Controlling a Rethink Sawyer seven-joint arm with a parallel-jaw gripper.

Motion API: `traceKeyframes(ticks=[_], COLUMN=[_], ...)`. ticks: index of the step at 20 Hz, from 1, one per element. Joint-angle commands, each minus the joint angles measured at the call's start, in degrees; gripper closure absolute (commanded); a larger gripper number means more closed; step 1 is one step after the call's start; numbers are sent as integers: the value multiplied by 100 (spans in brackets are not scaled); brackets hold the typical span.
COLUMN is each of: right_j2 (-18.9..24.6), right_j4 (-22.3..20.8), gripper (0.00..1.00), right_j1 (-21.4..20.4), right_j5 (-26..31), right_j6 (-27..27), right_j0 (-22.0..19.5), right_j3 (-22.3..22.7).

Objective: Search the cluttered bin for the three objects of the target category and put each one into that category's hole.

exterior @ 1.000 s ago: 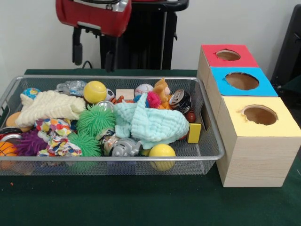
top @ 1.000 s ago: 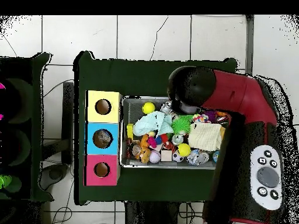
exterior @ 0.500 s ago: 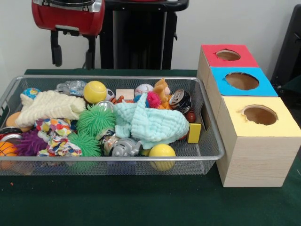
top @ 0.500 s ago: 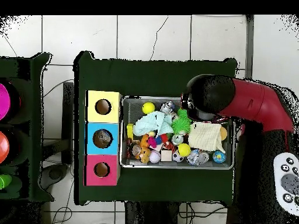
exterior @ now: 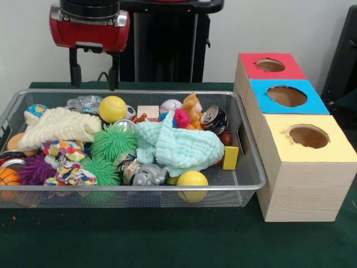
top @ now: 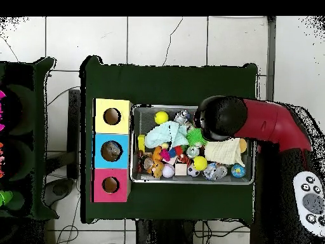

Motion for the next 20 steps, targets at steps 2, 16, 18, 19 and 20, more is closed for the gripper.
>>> traceKeyframes(ticks=[2, 16, 18, 19, 20], right_j2=[884, 1456, 1555, 1602, 1644], right_j4=[-524, -960, -985, -995, -1000], gripper=[0, 0, 0, 0, 0], right_j1=[-2, 194, 213, 213, 191], right_j5=[-442, -284, -217, -179, -106], right_j6=[-1746, -1734, -1793, -1820, -1865], right_j0=[-201, -635, -752, -803, -861], right_j3=[1134, 1135, 1164, 1163, 1173])
